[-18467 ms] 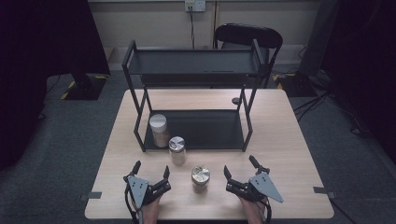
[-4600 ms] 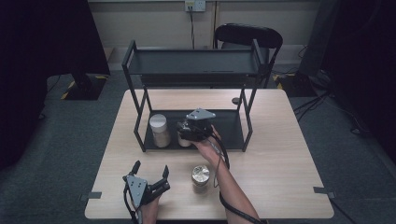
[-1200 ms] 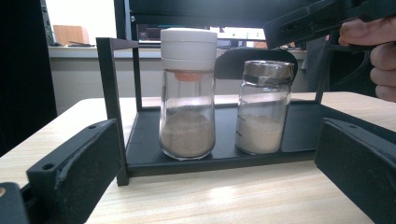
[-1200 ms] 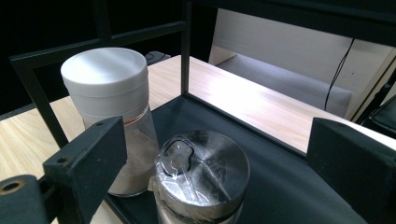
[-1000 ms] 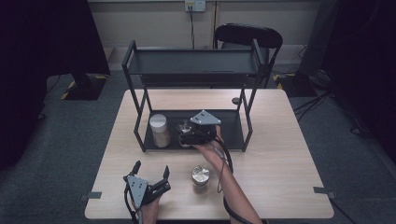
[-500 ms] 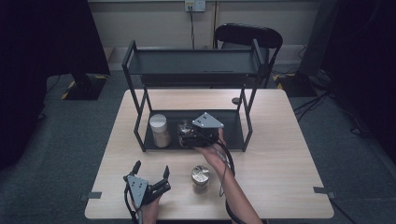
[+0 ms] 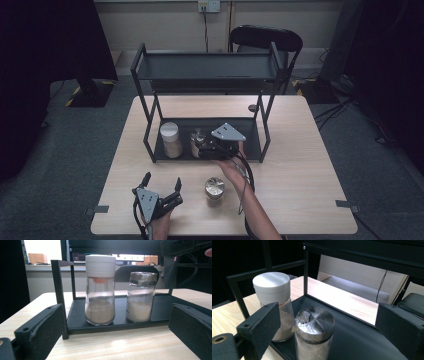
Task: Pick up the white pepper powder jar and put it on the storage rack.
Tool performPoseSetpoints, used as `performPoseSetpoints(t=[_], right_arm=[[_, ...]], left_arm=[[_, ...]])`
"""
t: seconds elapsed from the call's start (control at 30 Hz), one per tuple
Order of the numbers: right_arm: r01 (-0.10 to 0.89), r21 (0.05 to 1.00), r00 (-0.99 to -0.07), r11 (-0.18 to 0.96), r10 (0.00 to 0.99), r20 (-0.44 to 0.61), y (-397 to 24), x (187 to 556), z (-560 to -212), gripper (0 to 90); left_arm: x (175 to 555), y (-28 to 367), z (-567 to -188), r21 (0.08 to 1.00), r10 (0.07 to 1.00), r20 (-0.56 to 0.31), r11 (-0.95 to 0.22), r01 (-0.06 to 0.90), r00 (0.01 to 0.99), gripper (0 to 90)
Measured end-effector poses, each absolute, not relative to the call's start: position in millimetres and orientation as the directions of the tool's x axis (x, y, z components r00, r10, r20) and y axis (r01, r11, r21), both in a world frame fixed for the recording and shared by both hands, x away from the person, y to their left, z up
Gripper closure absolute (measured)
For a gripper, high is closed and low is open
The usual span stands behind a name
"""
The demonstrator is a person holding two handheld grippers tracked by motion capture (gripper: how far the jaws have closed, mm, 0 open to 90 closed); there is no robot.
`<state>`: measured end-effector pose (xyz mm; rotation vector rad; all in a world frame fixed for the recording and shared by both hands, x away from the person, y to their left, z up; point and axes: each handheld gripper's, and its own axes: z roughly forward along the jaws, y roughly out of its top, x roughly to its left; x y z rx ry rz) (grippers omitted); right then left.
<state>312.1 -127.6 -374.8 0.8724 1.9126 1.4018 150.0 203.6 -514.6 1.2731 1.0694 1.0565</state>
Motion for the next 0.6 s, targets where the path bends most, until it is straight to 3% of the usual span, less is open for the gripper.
performPoseSetpoints(t=[0.6], right_arm=[[0.149,0.973,-0.552,0.178,0.831,-0.068,-143,293,-385,4.8]], left_arm=[[150,203,-515,1.000,0.982,-0.016,0.018,-0.009,0.189,0.1]])
